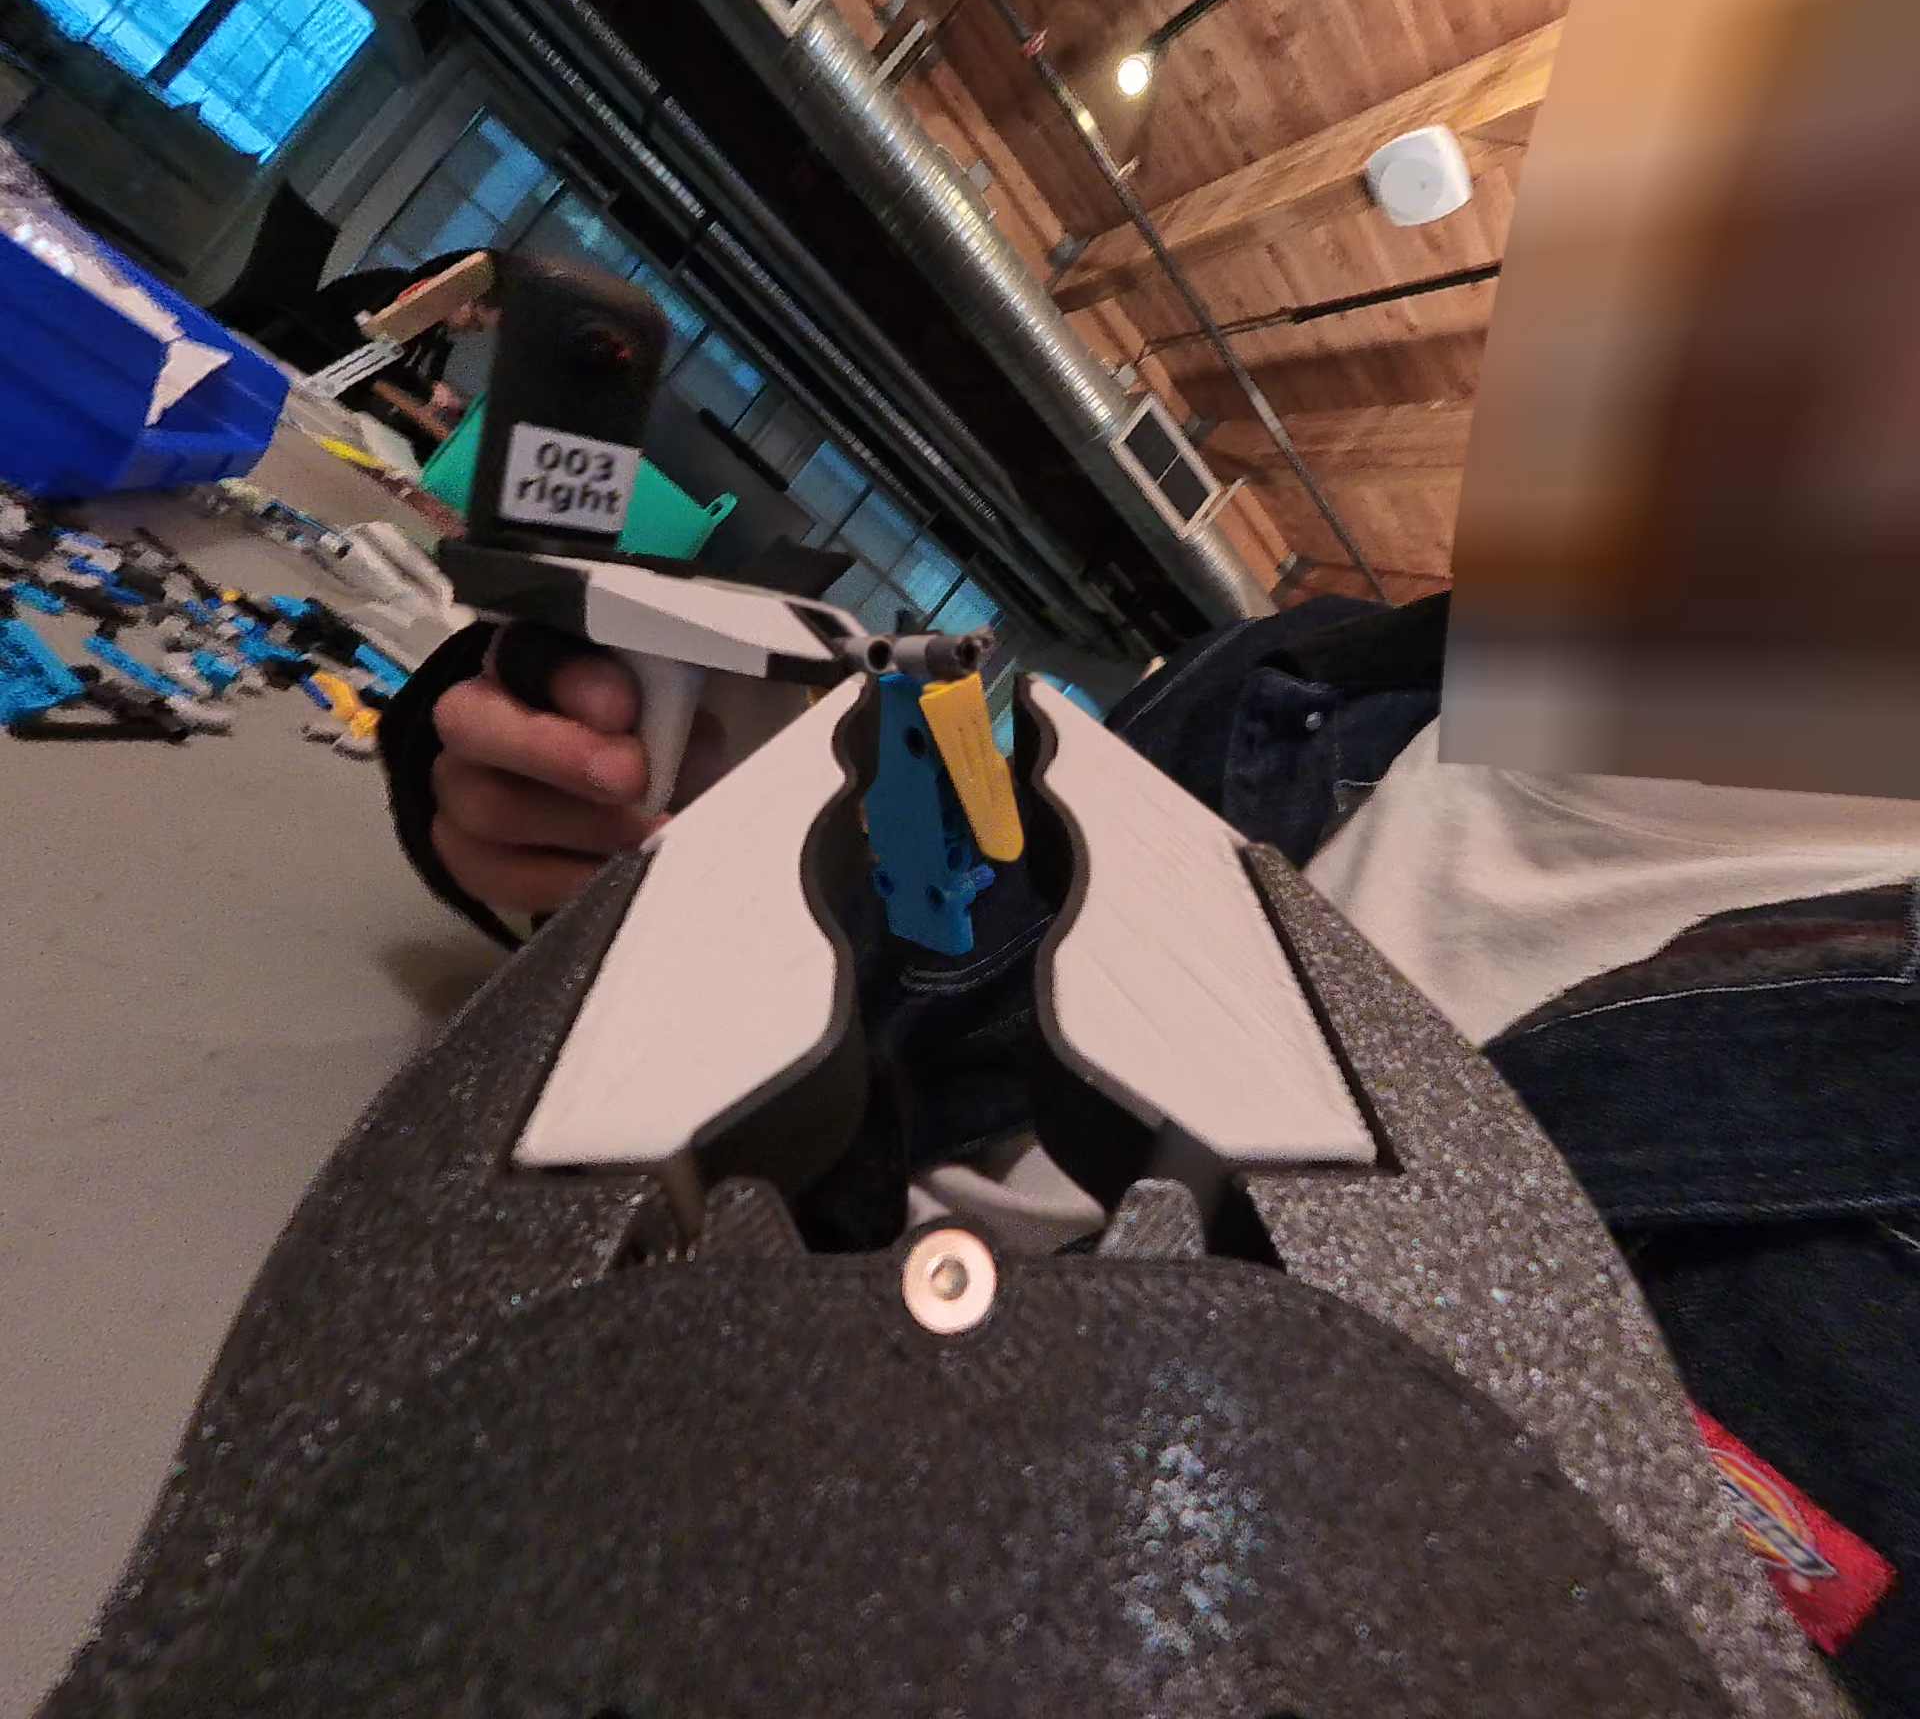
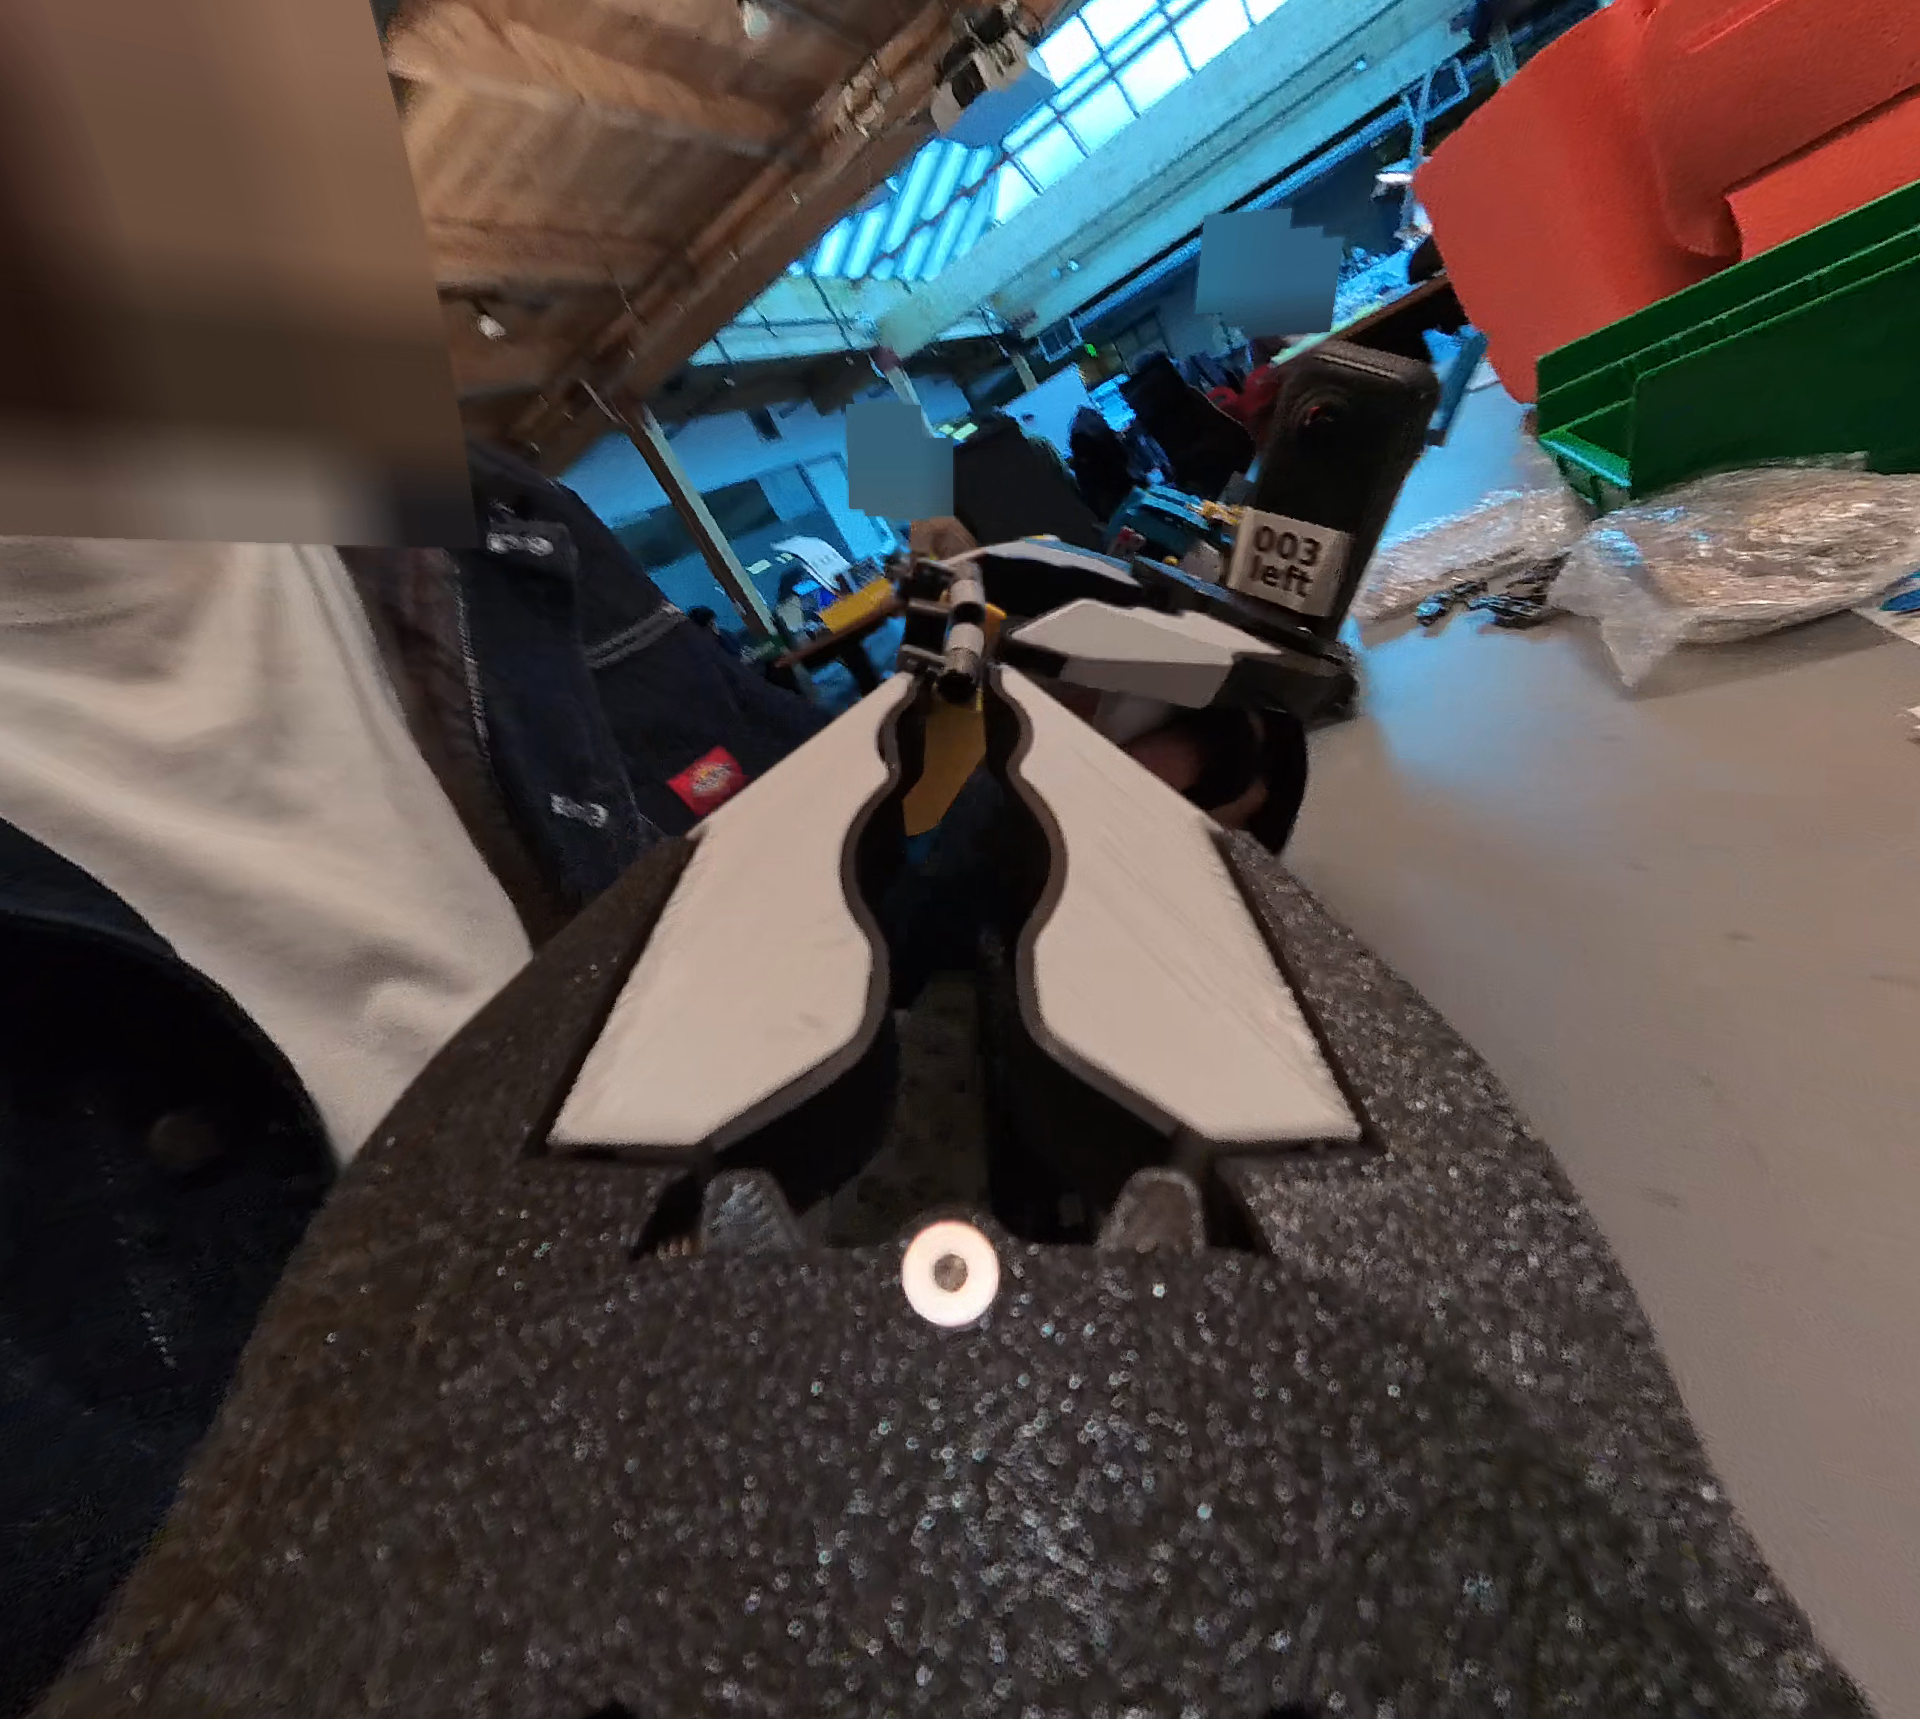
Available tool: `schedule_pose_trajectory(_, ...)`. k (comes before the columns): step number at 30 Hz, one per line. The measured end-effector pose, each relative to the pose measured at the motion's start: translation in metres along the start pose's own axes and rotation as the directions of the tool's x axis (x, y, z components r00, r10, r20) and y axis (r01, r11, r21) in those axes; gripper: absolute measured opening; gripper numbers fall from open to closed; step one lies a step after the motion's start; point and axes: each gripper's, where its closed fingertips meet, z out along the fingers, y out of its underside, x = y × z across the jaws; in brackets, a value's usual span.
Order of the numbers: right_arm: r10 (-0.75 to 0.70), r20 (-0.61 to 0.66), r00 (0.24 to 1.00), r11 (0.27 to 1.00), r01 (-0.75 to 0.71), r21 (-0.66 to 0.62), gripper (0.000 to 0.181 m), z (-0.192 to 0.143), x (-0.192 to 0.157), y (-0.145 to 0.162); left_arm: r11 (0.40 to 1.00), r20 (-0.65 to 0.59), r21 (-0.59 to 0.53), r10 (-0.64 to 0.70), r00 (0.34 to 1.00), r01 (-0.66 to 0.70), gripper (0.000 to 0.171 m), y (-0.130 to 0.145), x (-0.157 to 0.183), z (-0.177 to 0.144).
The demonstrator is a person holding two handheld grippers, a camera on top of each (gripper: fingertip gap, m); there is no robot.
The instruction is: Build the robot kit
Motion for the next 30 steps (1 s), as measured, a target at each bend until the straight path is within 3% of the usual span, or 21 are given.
schedule_pose_trajectory(2,-0.032,-0.064,0.997,0.999,0.029,-0.040,0.010,0.000,0.008,0.006,0.999,0.064,-0.034,0.015,0.998,-0.013,0.022,0.006,-0.011,0.000)
schedule_pose_trajectory(5,-0.080,-0.114,0.990,0.996,0.076,-0.044,0.010,-0.002,0.012,0.003,0.999,0.123,0.001,0.042,0.992,-0.043,0.019,-0.003,-0.018,-0.007)
schedule_pose_trajectory(16,-0.024,-0.220,0.975,1.000,0.019,-0.022,0.011,-0.011,0.035,0.002,0.966,0.325,-0.073,0.259,0.910,-0.249,0.013,-0.007,-0.033,-0.016)
schedule_pose_trajectory(18,-0.052,-0.297,0.954,0.999,0.052,-0.009,0.025,-0.018,0.045,-0.004,0.955,0.419,-0.089,0.293,0.859,-0.282,0.013,-0.013,-0.045,-0.026)
schedule_pose_trajectory(20,-0.098,-0.477,0.874,0.994,0.107,-0.007,0.026,-0.042,0.069,-0.015,0.937,0.547,-0.115,0.336,0.767,-0.329,0.013,-0.023,-0.059,-0.043)
schedule_pose_trajectory(22,-0.211,-0.654,0.726,0.976,0.120,-0.182,0.025,-0.071,0.101,-0.003,0.928,0.678,-0.137,0.344,0.650,-0.347,0.013,-0.032,-0.075,-0.065)
schedule_pose_trajectory(25,-0.447,-0.706,0.549,0.833,-0.031,-0.552,0.034,-0.105,0.139,0.045,0.929,0.787,-0.179,0.332,0.520,-0.323,0.013,-0.033,-0.096,-0.087)
schedule_pose_trajectory(27,-0.564,-0.661,0.496,0.735,-0.065,-0.675,0.034,-0.117,0.152,0.057,0.929,0.798,-0.199,0.339,0.498,-0.313,0.013,-0.030,-0.101,-0.089)
schedule_pose_trajectory(30,-0.578,-0.654,0.488,0.706,-0.103,-0.701,0.035,-0.123,0.161,0.059,0.926,0.807,-0.228,0.352,0.475,-0.300,0.013,-0.027,-0.106,-0.090)
